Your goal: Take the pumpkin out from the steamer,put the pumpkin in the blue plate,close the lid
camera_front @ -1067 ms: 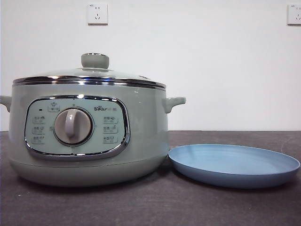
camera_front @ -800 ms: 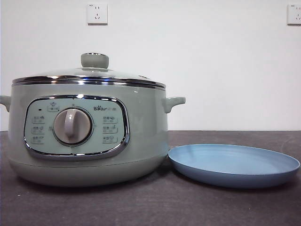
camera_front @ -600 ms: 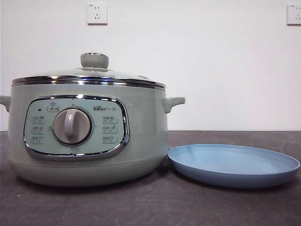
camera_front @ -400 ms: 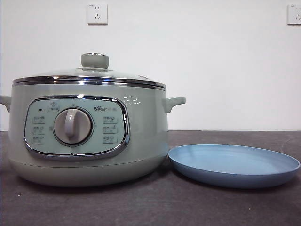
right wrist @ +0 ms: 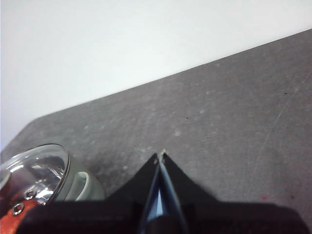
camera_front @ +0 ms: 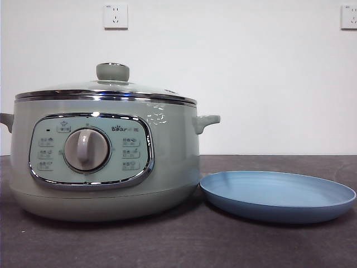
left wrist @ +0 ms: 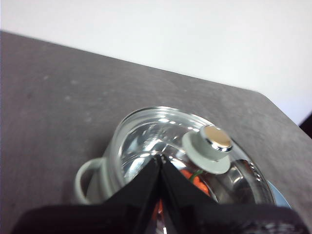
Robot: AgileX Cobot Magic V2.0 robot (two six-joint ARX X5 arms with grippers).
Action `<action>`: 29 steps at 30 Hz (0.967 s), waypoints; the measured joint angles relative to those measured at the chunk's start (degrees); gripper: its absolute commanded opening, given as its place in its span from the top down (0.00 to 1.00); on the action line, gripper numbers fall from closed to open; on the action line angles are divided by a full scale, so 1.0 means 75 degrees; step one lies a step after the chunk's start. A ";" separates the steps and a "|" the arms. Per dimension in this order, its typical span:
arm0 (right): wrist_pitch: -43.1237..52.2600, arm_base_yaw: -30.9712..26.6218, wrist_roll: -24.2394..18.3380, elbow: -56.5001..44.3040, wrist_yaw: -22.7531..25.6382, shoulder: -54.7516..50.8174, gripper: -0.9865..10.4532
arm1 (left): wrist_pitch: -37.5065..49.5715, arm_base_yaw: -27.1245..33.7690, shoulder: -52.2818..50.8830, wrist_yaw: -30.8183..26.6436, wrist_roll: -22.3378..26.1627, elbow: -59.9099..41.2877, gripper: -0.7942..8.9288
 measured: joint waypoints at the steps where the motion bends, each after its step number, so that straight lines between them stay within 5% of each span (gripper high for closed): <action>1: -0.0090 0.0000 -0.0108 0.0187 -0.0041 0.0189 0.91 | -0.0006 0.0000 0.0169 0.0076 0.0137 0.0149 0.92; 6: -0.0784 0.0000 -0.0796 0.1128 -0.0734 0.1075 0.90 | -0.0230 0.0000 0.0871 0.0597 0.0548 0.0816 0.91; 12: -0.1469 0.0000 -0.1460 0.2165 -0.1241 0.2104 0.64 | -0.0577 -0.0090 0.1559 0.0799 0.0705 0.1405 0.48; 15: -0.1498 0.0000 -0.1536 0.2410 -0.1253 0.2430 0.55 | -0.0624 -0.0221 0.1772 0.0825 0.0717 0.1612 0.47; 23: -0.1510 0.0003 -0.1562 0.2512 -0.1396 0.2789 0.55 | -0.0793 -0.1000 0.2850 0.0729 0.0924 0.2361 0.47; 29: -0.1510 0.0003 -0.1562 0.2512 -0.1396 0.2795 0.55 | -0.1300 -0.1955 0.3914 -0.0326 0.1370 0.3322 0.47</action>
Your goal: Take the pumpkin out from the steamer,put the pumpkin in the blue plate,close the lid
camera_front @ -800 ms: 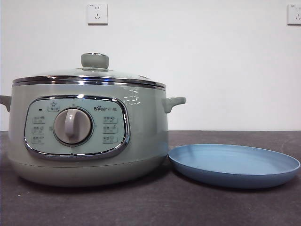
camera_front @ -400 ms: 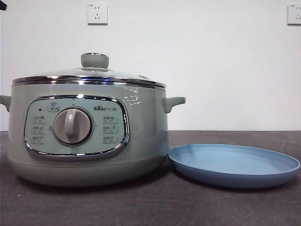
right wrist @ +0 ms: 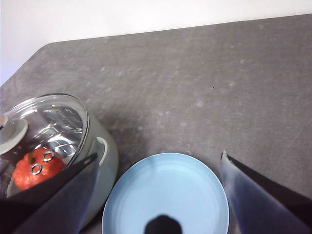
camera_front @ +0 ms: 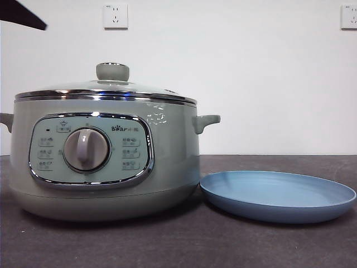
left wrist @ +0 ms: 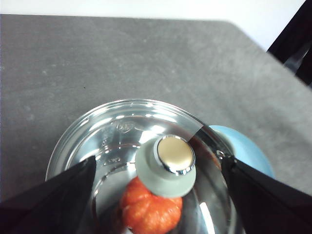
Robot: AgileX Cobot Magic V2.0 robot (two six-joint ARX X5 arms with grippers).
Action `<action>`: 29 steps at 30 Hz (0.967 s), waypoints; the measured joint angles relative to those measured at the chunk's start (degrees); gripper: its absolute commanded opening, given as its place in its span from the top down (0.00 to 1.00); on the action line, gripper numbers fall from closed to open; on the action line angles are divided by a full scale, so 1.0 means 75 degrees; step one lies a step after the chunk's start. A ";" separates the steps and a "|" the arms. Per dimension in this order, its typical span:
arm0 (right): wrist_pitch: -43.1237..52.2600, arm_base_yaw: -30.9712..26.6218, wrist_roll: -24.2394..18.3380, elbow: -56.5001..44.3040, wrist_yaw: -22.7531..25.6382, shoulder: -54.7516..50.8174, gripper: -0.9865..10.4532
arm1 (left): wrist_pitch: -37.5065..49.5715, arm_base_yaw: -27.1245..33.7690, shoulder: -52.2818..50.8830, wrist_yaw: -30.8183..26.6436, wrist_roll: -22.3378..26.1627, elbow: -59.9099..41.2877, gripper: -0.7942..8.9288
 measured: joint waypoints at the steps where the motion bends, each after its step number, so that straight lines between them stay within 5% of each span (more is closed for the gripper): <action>1: 0.0000 0.0000 -0.0003 0.0000 0.0000 0.0000 0.55 | -0.0055 -0.0154 0.0163 -0.0189 0.0082 0.0154 0.47; 12: -0.0020 0.0000 -0.0003 0.0000 0.0000 0.0006 0.55 | -0.0411 -0.1553 0.2057 -0.1480 0.0679 0.1236 0.47; 23: -0.0026 0.0000 -0.0003 0.0003 0.0000 0.0012 0.56 | -0.0621 -0.2025 0.2798 -0.2063 0.1064 0.1236 0.48; 26: -0.0035 0.0000 -0.0003 0.0003 0.0000 0.0012 0.56 | -0.0621 -0.2049 0.2798 -0.2154 0.1087 0.1236 0.70; 28: -0.0041 0.0000 -0.0003 0.0003 0.0000 0.0012 0.56 | -0.0621 -0.2057 0.2798 -0.2209 0.1137 0.1236 0.94; 29: -0.0044 0.0000 -0.0003 0.0003 0.0003 0.0012 0.56 | -0.0621 -0.2057 0.2798 -0.2212 0.1189 0.1236 0.92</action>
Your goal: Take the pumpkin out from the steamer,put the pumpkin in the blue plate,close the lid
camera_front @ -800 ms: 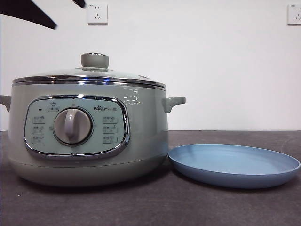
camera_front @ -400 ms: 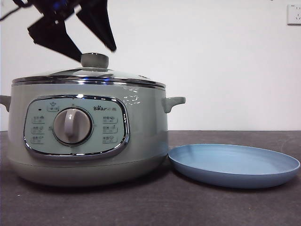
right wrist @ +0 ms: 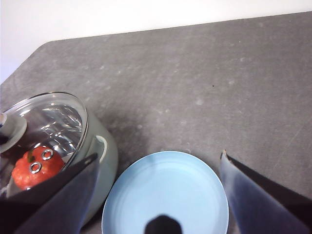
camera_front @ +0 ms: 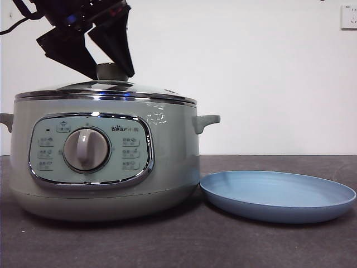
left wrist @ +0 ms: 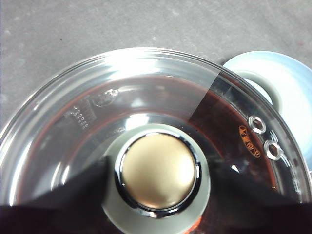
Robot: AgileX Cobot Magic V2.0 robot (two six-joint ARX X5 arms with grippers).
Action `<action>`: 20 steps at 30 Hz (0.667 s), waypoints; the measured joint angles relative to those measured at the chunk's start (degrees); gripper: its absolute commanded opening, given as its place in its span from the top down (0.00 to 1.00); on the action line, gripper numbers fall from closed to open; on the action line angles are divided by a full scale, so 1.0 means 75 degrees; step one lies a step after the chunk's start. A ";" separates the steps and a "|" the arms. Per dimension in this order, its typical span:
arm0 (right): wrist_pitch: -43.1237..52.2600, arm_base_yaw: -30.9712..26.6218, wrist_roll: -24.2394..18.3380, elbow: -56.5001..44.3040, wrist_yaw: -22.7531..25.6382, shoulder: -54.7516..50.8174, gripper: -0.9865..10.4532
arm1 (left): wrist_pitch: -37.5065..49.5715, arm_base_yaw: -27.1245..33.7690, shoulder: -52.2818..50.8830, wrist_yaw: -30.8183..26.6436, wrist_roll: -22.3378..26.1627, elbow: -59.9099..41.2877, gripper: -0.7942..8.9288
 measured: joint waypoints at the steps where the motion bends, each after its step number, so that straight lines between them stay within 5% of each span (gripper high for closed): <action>1: 0.0000 0.0000 0.0000 0.0000 0.0000 0.0000 0.56 | 0.0003 0.0000 0.0000 -0.0006 0.0044 0.0000 0.93; 20: 0.0009 0.0026 0.0000 0.0000 -0.0187 0.0087 0.56 | -0.0326 -0.0026 -0.1276 -0.0548 0.0224 0.0230 0.93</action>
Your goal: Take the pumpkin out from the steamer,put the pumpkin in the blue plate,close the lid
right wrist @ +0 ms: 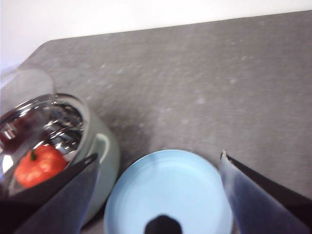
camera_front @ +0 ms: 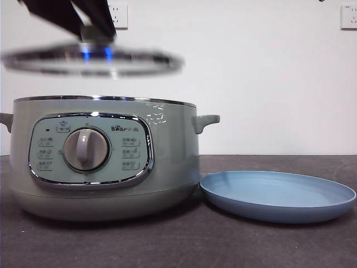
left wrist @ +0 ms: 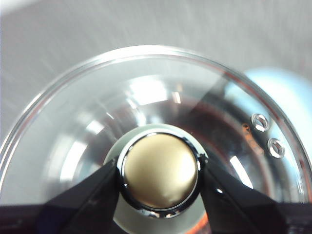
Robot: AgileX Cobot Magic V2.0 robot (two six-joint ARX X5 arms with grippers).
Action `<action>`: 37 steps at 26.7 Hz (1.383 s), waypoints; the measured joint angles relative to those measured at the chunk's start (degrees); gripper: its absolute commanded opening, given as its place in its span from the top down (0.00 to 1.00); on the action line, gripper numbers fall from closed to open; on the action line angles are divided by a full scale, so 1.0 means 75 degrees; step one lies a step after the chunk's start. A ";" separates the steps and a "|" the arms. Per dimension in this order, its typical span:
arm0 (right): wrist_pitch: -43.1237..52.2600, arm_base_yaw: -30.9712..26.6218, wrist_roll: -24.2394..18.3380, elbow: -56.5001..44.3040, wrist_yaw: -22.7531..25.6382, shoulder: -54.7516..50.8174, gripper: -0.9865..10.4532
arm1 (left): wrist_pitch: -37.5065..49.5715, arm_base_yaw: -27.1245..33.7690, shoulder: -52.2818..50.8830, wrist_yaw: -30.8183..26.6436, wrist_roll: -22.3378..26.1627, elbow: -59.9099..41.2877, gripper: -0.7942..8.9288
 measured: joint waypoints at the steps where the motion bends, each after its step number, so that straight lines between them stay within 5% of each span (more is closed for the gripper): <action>1: 0.0023 0.0026 0.0000 0.0000 -0.0149 0.0052 0.56 | -0.0006 0.0000 -0.0201 -0.0061 -0.0003 0.0035 0.93; 7: 0.0498 0.0382 0.0000 0.0017 -0.0947 0.0714 0.56 | -0.0603 0.0000 -0.1527 -0.0787 0.0006 0.0079 0.93; 13: 0.0702 0.1241 -0.0026 0.0367 -0.1011 0.1757 0.55 | -0.1422 0.0000 -0.2690 -0.1772 0.0012 0.0079 0.93; 20: 0.0545 0.2410 -0.0376 0.1798 -0.1014 0.3375 0.41 | -0.1964 0.0000 -0.3663 -0.2879 0.0015 0.0079 0.93; 26: -0.0452 0.3293 -0.0956 0.3567 -0.0985 0.4919 0.41 | -0.2259 0.0000 -0.4156 -0.3587 0.0012 0.0079 0.93; 33: -0.2844 0.4616 -0.1816 0.6863 0.0393 0.7504 0.41 | -0.2416 0.0000 -0.4345 -0.4030 0.0015 0.0079 0.93; 37: -0.3118 0.5260 -0.2296 0.7851 0.1378 0.8664 0.41 | -0.2454 0.0000 -0.4316 -0.4007 0.0015 0.0079 0.93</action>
